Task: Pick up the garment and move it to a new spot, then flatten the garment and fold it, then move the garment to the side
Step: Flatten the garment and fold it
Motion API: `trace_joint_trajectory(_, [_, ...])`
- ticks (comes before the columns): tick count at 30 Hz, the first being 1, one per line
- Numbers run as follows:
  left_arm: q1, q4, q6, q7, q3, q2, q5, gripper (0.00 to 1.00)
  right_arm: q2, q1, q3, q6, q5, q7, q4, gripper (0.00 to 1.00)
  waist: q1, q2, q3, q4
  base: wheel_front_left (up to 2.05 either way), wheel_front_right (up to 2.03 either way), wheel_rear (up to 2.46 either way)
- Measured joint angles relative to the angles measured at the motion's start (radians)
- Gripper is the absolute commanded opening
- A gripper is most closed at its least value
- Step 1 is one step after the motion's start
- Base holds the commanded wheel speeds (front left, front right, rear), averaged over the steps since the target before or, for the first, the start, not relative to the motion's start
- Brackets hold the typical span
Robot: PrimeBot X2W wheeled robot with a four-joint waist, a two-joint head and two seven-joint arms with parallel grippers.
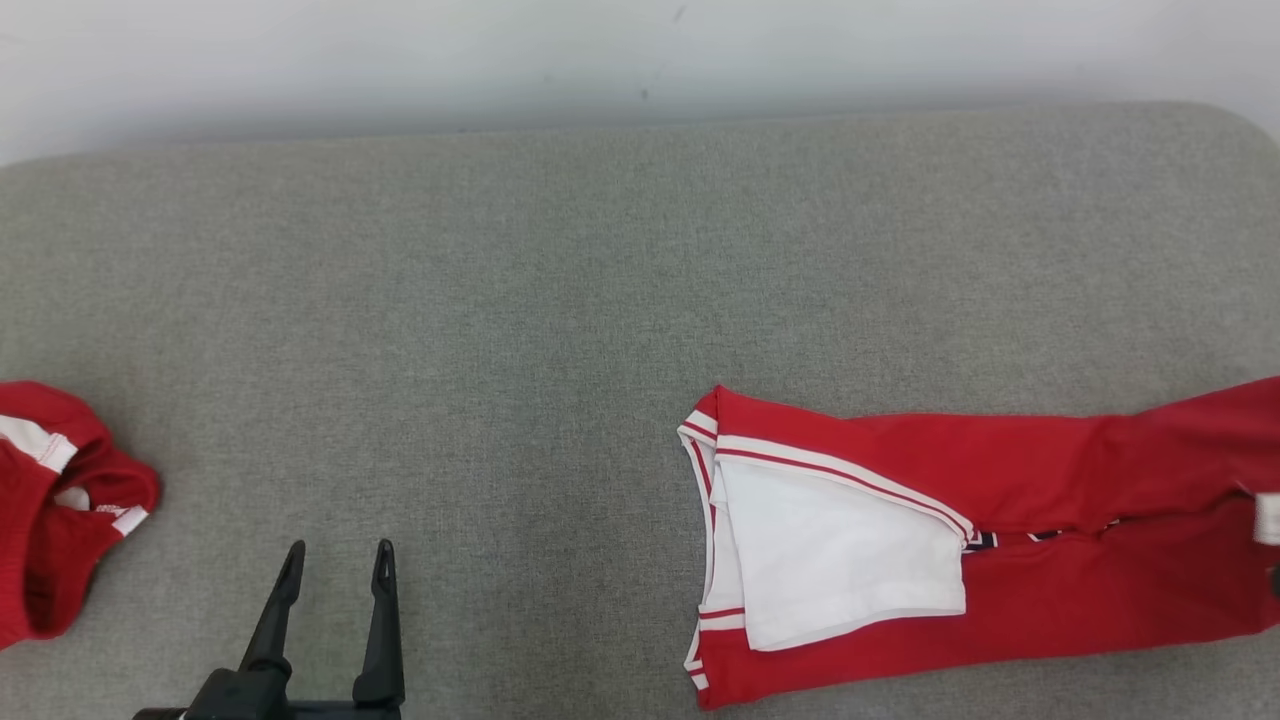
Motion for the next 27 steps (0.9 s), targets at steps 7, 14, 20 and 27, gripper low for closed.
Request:
trace_joint_trajectory(7, [0.009, 0.013, -0.001, 0.000, -0.008, -0.009, -0.002, 1.00, 0.004, 0.149, 0.282, 0.000, 0.133, 0.061, -0.146, 0.00, -0.0001, 0.0000, -0.032, 0.015, 0.00, 0.00, 0.00])
trace_joint_trajectory(14, [0.014, 0.021, -0.001, 0.000, -0.014, -0.016, -0.014, 1.00, 0.005, 0.235, 0.574, 0.000, 0.213, 0.080, -0.191, 0.00, -0.0001, 0.0000, -0.053, 0.041, 0.00, 0.00, 0.00])
trace_joint_trajectory(20, [0.010, 0.023, -0.001, 0.000, -0.016, -0.019, -0.022, 1.00, 0.006, 0.234, 0.748, 0.000, 0.246, 0.076, -0.117, 0.00, -0.0001, 0.0000, -0.050, 0.063, 0.00, 0.00, 0.00])
trace_joint_trajectory(27, [0.006, 0.025, -0.001, 0.000, -0.014, -0.020, -0.030, 1.00, 0.005, 0.175, 0.812, 0.000, 0.246, 0.034, 0.012, 0.00, 0.0000, 0.0000, -0.038, 0.083, 0.00, 0.00, 0.00])
